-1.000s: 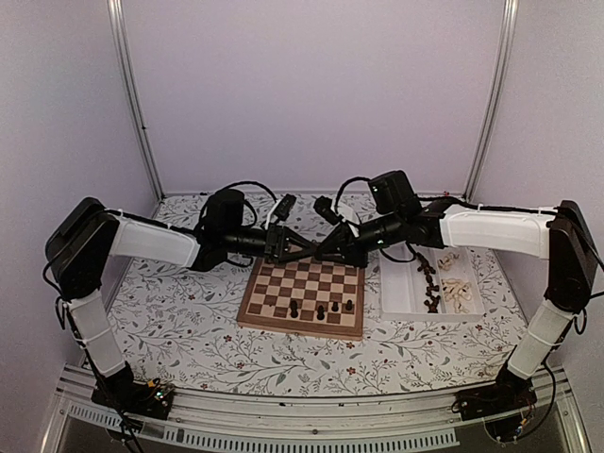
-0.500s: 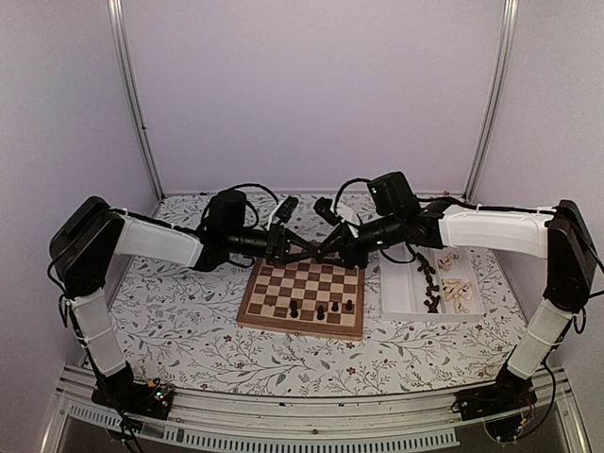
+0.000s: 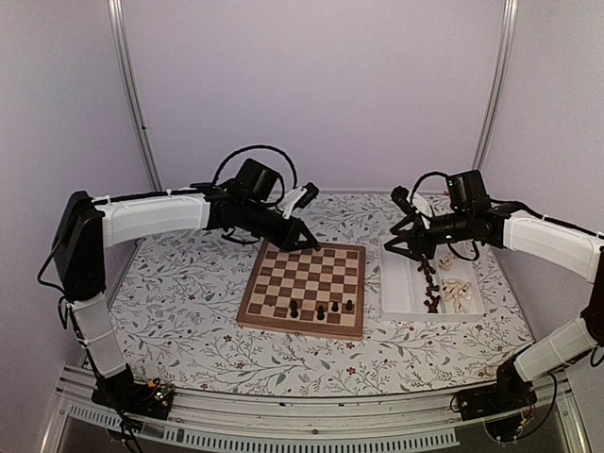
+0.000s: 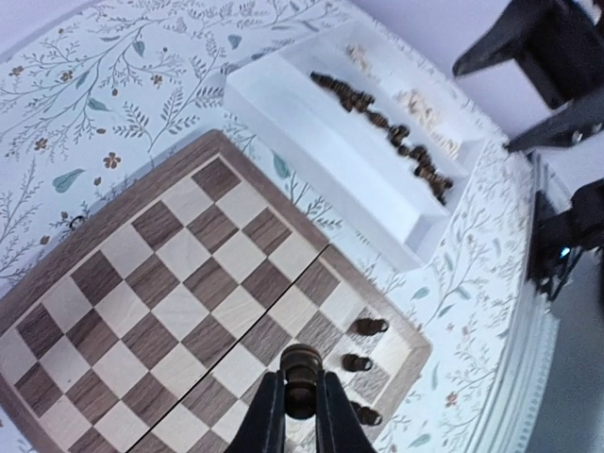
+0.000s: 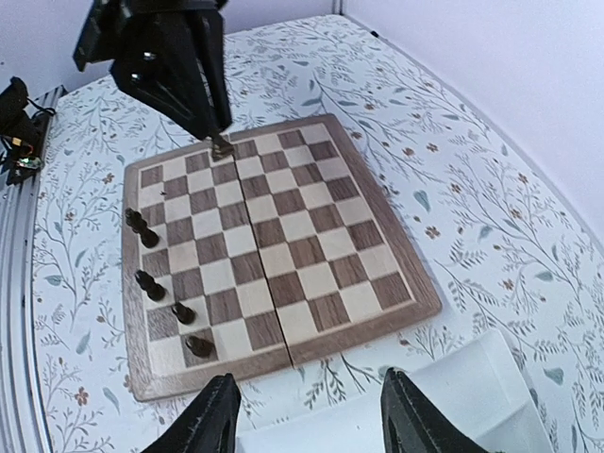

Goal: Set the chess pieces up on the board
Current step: Place the chess piece on the chessboard.

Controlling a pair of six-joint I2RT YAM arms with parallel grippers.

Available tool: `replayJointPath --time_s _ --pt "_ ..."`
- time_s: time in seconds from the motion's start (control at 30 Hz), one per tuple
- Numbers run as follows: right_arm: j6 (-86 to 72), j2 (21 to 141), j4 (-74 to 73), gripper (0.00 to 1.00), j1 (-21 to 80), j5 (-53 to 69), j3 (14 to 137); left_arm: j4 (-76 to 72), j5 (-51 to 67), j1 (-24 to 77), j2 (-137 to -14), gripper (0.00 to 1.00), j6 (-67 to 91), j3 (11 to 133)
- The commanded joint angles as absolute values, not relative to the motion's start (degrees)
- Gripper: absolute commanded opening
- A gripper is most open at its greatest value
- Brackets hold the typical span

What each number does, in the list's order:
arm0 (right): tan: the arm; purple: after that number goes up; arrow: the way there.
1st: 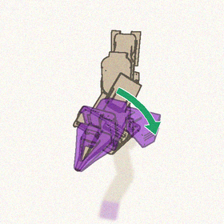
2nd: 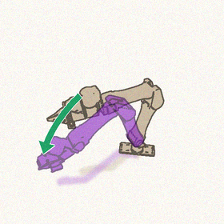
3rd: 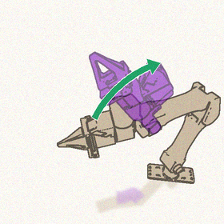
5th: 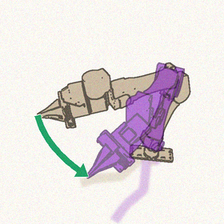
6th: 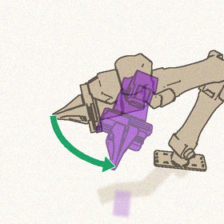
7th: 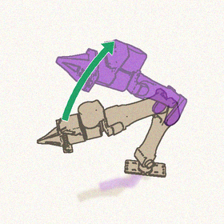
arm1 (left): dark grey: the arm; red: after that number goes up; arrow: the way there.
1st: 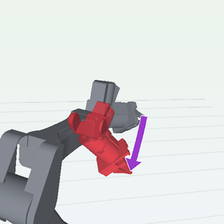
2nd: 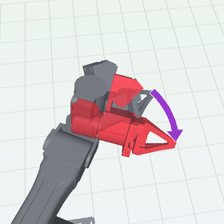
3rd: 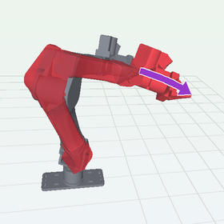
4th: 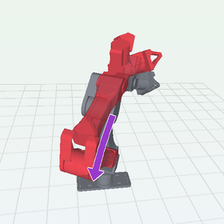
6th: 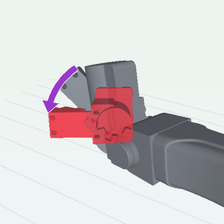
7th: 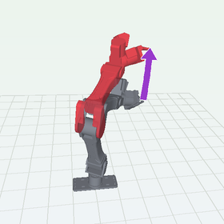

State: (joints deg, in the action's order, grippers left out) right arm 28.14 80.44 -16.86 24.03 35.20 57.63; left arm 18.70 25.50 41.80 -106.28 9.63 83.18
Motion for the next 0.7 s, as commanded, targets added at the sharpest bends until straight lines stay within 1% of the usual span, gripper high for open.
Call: replayJointPath --time_s 0.0,0.1,0.33,0.67 --pt "29.9 76.9 -13.6 0.57 20.3 33.7 51.8 33.4 12.6 46.2 -109.8 0.11 -2.2 86.1" --pt "30.1 77.1 -13.2 0.57 19.4 31.2 52.2 34.4 12.6 47.8 -112.1 0.11 -2.6 87.4" --pt "31.3 79.0 -13.8 0.57 19.3 32.4 52.0 37.1 8.5 51.4 -117.0 0.11 -3.5 89.7" --pt "31.2 80.3 -14.1 0.58 19.4 33.1 52.0 37.0 11.3 53.8 -120.0 0.11 -3.2 90.9"
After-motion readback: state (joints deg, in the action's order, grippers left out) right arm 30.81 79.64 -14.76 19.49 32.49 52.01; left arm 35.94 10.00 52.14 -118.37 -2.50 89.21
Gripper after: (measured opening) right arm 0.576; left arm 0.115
